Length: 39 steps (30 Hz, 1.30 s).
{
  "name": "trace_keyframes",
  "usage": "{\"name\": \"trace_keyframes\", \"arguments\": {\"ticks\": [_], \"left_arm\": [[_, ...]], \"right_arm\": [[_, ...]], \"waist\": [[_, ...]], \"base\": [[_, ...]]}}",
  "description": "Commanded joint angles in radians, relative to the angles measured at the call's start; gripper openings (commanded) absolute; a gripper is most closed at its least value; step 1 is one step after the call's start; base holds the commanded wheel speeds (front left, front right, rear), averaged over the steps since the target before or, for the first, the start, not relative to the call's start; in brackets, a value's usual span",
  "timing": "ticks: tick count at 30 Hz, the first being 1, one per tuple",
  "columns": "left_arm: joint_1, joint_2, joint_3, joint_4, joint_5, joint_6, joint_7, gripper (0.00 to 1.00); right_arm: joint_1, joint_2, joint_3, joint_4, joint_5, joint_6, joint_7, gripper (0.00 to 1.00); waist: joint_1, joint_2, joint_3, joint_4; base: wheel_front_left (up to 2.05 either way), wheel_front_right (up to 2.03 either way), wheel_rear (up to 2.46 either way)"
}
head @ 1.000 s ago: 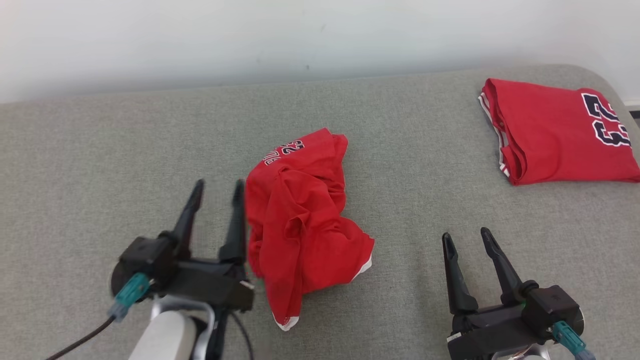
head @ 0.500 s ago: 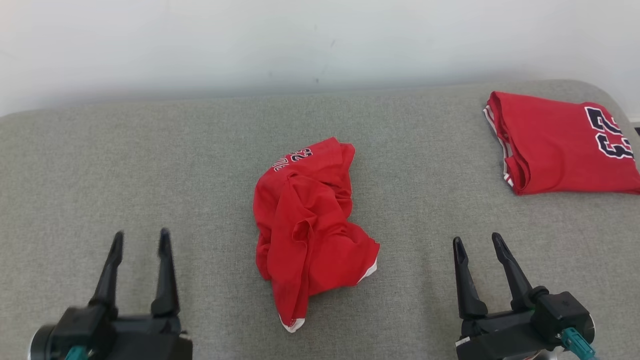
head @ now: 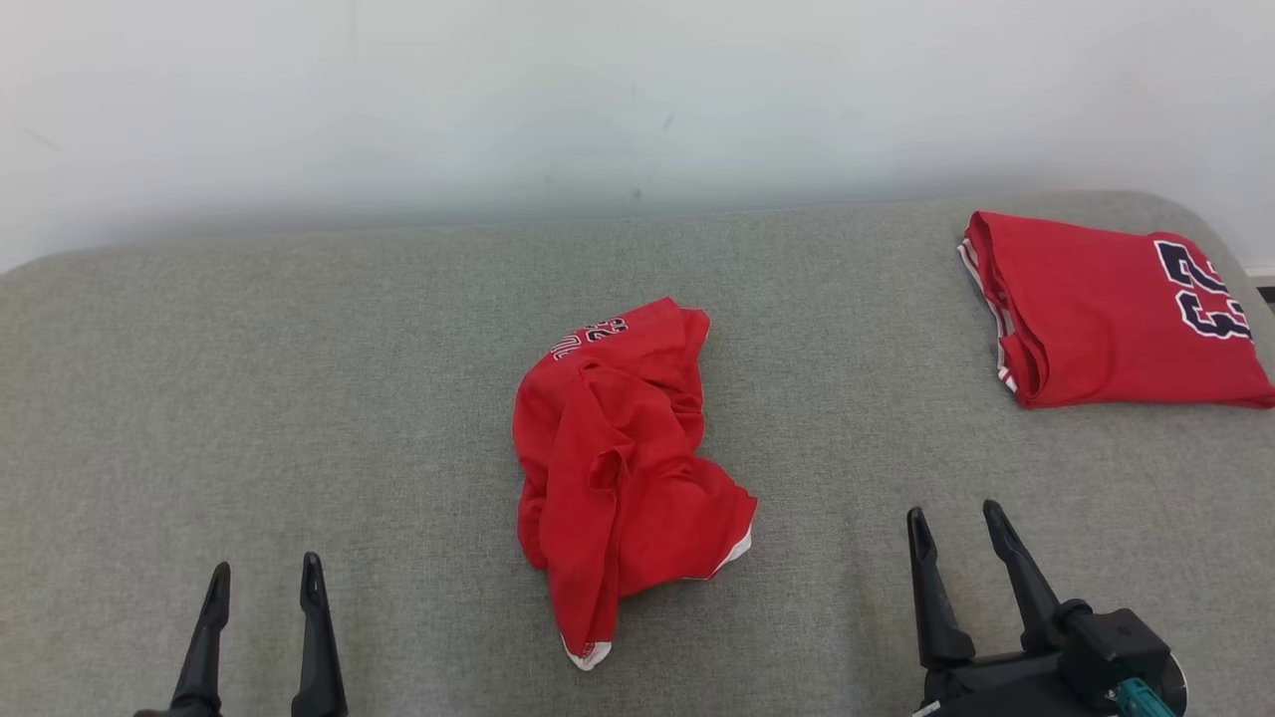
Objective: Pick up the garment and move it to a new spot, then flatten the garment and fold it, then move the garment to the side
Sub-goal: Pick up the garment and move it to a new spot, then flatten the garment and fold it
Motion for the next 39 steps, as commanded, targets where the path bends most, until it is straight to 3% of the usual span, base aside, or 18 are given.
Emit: {"name": "trace_keyframes", "arguments": {"ticks": [1, 15, 39], "left_arm": [[0.019, -0.004, 0.006, 0.006, 0.019, -0.001, -0.002, 1.0], [0.046, -0.015, 0.033, 0.002, 0.046, -0.027, -0.002, 1.0], [0.04, -0.015, 0.004, -0.002, 0.036, 0.0, -0.002, 1.0]], "right_arm": [[0.016, 0.002, 0.003, 0.005, 0.008, -0.003, -0.001, 1.0], [0.03, 0.002, 0.006, 0.016, 0.011, -0.003, -0.001, 1.0], [0.026, 0.002, 0.001, 0.013, 0.012, -0.003, -0.001, 1.0]], "waist": [[0.0001, 0.0, -0.004, 0.001], [0.0001, 0.0, -0.012, -0.004], [0.0001, 0.0, 0.002, 0.004]], "base": [[0.0, 0.0, 0.0], [0.0, 0.0, 0.0], [0.0, 0.0, 0.0]]}}
